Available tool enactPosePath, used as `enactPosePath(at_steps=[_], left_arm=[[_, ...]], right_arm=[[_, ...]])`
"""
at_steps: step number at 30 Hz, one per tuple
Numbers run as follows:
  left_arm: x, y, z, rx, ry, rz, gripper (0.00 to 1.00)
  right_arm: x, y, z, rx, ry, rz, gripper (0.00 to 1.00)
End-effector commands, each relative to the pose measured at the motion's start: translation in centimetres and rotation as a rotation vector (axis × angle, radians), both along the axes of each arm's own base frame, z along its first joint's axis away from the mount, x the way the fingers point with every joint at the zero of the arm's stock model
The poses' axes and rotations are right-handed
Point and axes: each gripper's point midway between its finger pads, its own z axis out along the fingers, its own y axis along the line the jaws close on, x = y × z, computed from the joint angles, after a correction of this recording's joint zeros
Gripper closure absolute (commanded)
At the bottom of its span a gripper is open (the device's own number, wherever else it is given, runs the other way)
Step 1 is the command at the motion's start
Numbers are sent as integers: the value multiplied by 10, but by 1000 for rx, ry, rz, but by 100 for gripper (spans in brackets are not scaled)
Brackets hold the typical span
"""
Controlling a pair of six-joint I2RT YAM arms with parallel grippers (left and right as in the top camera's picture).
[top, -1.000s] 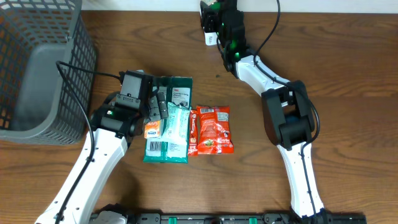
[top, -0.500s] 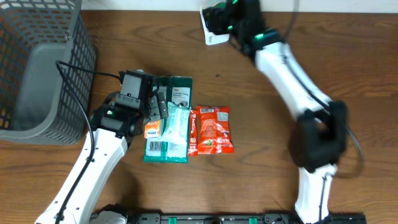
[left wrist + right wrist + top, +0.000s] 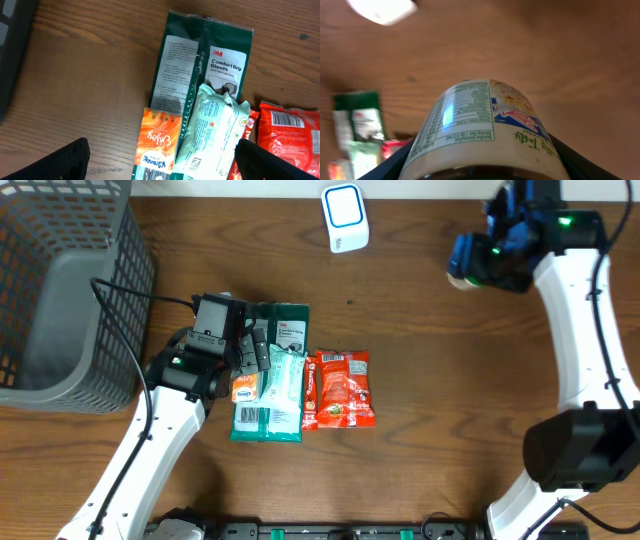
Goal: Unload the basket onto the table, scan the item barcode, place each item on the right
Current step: 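Move the jar to the right table edge and set it down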
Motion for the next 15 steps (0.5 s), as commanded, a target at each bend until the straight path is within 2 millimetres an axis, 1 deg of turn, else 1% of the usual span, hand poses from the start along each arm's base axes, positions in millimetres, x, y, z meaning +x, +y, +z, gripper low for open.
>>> enactPosePath(at_steps=[1, 6, 10, 15], left_arm=[[4, 1, 6, 3, -19, 12, 7], [4, 1, 6, 3, -19, 11, 7], [4, 1, 6, 3, -19, 11, 7], [4, 1, 6, 2, -19, 11, 7]], right_arm=[[-5, -39, -11, -54, 40, -54, 65], [-14, -76, -29, -70, 84, -126, 65], [-22, -118, -50, -143, 115, -221, 64], [-35, -156, -78, -114, 138, -343, 65]])
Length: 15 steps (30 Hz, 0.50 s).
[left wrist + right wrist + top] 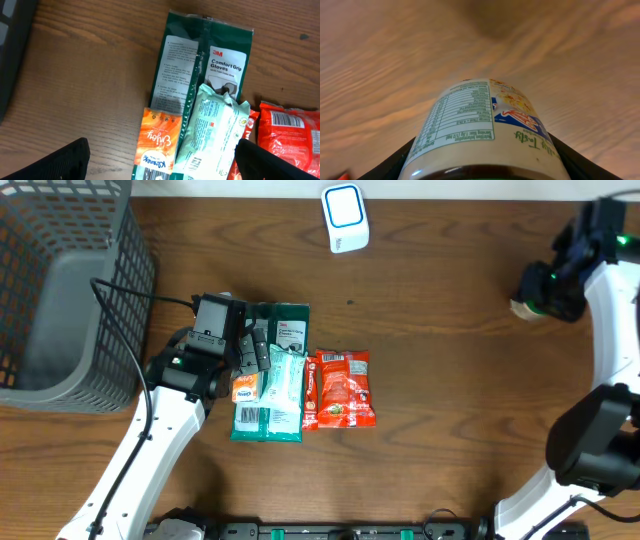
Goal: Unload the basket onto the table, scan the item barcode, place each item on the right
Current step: 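Move the jar to the right table edge and set it down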
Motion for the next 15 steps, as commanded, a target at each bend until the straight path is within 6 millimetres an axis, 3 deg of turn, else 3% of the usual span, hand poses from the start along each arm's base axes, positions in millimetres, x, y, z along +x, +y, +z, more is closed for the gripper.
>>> enactPosePath(at_steps=[1, 7, 15], left_arm=[[4, 1, 6, 3, -20, 12, 7], [4, 1, 7, 2, -20, 11, 7], [4, 1, 6, 2, -19, 11, 7]], right_arm=[[-14, -30, -18, -9, 23, -97, 65], [-34, -59, -56, 18, 35, -196, 64], [-47, -72, -93, 15, 22, -239, 64]])
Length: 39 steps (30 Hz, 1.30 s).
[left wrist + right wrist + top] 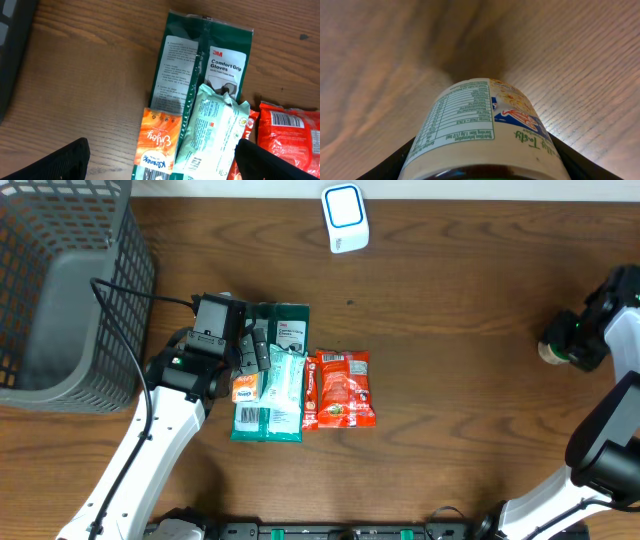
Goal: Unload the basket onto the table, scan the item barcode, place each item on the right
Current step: 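Move the jar to the right table edge and set it down, then reach the right gripper to the red snack pack beside the wipes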
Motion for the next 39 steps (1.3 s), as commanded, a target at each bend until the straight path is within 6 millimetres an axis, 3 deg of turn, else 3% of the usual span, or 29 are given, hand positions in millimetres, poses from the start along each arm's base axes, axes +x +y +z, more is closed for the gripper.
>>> enactPosePath(at_steps=[1, 6, 8, 9, 17, 23, 24, 28, 36, 39], left_arm=[[4, 1, 6, 2, -19, 11, 7], [4, 1, 6, 2, -19, 11, 7], [4, 1, 6, 3, -19, 12, 7], [4, 1, 6, 2, -19, 11, 7], [4, 1, 6, 3, -19, 12, 7], [4, 1, 6, 2, -19, 11, 7], [4, 1, 6, 2, -20, 11, 7], [5, 1, 7, 1, -22, 11, 7], [5, 1, 7, 1, -22, 11, 7], [5, 1, 7, 1, -22, 11, 7]], right_arm=[[0, -1, -5, 5, -19, -15, 63], [5, 5, -5, 39, -44, -3, 36], [5, 5, -5, 39, -44, -3, 4], [4, 5, -5, 40, -44, -4, 1], [1, 7, 7, 58, -16, -5, 1], [6, 6, 74, 54, -22, 3, 1], [6, 13, 94, 64, -24, 16, 1], [11, 52, 124, 198, -63, 132, 1], [12, 131, 125, 359, -33, 306, 1], [16, 181, 125, 422, -33, 420, 1]])
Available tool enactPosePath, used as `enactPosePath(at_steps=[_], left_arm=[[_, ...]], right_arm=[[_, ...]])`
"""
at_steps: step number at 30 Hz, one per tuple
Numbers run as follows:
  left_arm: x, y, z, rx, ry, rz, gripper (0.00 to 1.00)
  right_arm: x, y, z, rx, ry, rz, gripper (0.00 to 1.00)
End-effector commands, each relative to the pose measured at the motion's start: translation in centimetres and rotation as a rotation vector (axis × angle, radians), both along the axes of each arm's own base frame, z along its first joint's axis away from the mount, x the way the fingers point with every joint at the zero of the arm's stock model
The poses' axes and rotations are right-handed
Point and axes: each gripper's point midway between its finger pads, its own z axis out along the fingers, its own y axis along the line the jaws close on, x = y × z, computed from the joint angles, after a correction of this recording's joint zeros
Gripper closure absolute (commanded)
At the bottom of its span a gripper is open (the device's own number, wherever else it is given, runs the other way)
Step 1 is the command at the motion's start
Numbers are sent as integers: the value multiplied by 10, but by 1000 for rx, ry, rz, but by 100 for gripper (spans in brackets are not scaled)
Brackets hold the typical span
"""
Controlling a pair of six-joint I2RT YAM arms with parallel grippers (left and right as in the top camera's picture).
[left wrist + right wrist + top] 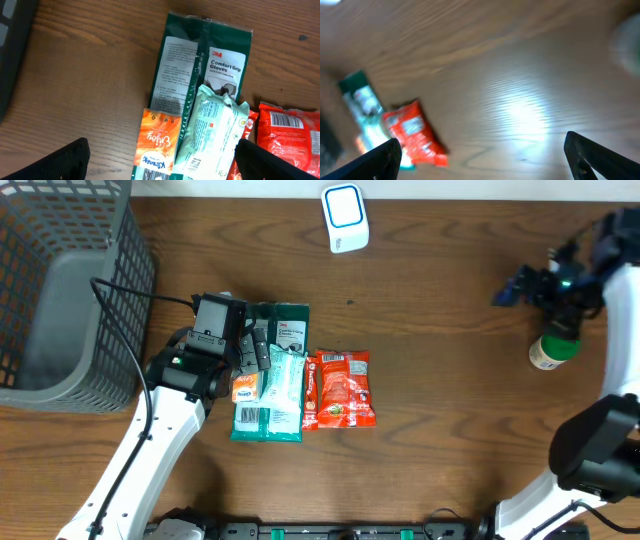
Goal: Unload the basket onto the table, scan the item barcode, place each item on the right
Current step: 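Reach the right gripper to the red snack pack beside the wipes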
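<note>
A white jar with a green lid (548,352) stands upright on the table at the far right, free of any gripper. My right gripper (512,287) (482,160) hovers to its back left, open and empty; the right wrist view is blurred. The white scanner (345,218) sits at the back centre. My left gripper (257,352) (162,167) hangs open over a pile of packets: a green glove pack (205,65), an orange tissue pack (160,142), a pale green packet (212,132) and a red packet (290,135).
A grey wire basket (140,275) fills the back left corner, with a black cable running from it to the left arm. The red packet (412,132) and green pack (362,97) also show blurred in the right wrist view.
My right gripper was shut on the jar low at the table's right edge. Now the jar stands alone there, and the gripper is open and farther back and left. The left arm has not moved.
My right gripper held the jar to the right of the scanner at the back. Then it held it farther right, then at the table's right edge. By now the jar stands on the table and the gripper is off it. The left gripper stayed open over the packets.
</note>
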Motion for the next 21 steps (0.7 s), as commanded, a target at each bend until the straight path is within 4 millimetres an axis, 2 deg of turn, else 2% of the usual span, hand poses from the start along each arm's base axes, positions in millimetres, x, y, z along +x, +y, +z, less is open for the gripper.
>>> enactPosePath(at_steps=[1, 2, 3, 6, 8, 13, 16, 17, 18, 21], left_arm=[[4, 1, 6, 2, -19, 11, 7], [4, 1, 6, 2, -19, 11, 7], [4, 1, 6, 2, -19, 11, 7], [4, 1, 6, 2, -19, 11, 7], [4, 1, 6, 2, -19, 11, 7], [4, 1, 6, 3, -19, 12, 7], [4, 1, 6, 2, -19, 11, 7], [4, 1, 6, 2, -19, 11, 7], [4, 1, 6, 2, -19, 11, 7], [4, 1, 6, 2, -19, 11, 7]], right_arm=[[1, 69, 3, 101, -20, 169, 11], [0, 82, 2, 101, -19, 203, 19], [0, 95, 1, 100, -22, 237, 35], [-2, 134, -3, 98, -36, 341, 66], [-5, 163, -11, 100, -45, 405, 80], [-19, 223, -37, 111, -45, 497, 95], [-34, 254, -58, 122, -32, 525, 96], [-49, 278, -77, 130, -25, 560, 99], [-57, 289, -86, 135, -27, 581, 99], [-75, 310, -109, 109, -42, 623, 99]])
